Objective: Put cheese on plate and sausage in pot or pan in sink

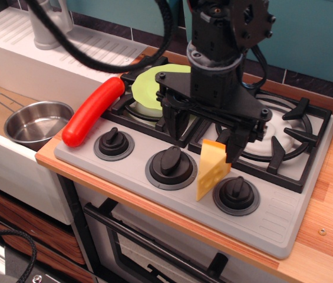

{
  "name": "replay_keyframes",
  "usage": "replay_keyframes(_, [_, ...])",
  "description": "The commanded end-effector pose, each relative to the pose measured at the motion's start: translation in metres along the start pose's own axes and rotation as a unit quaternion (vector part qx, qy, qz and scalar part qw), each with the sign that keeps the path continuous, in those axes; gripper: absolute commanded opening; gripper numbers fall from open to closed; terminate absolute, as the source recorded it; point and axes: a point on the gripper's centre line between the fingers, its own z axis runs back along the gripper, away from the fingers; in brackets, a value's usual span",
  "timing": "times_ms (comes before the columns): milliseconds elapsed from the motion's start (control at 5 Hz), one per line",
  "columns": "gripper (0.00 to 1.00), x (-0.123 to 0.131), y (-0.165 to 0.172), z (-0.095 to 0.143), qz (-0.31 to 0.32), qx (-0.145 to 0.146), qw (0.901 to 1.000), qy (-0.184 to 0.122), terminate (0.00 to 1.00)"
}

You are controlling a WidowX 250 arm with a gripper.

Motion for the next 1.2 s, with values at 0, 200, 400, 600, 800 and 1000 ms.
replay_keyframes(0, [1.00,0.000,0.000,0.000,0.000,0.000,1.0000,0.000,0.00])
replay_keyframes(200, [1.00,0.002,-0.003,-0.019,-0.003,-0.011,0.9997,-0.020,0.00])
replay_keyframes(400, [1.00,0.003,-0.007,-0.034,-0.003,-0.019,0.9992,-0.036,0.00])
replay_keyframes(600, [1.00,0.003,-0.007,-0.041,-0.004,-0.022,0.9988,-0.044,0.00])
replay_keyframes(800, [1.00,0.002,-0.005,-0.046,-0.007,-0.024,0.9985,-0.050,0.00])
replay_keyframes(1000, [1.00,0.001,-0.006,-0.052,-0.008,-0.025,0.9980,-0.057,0.00])
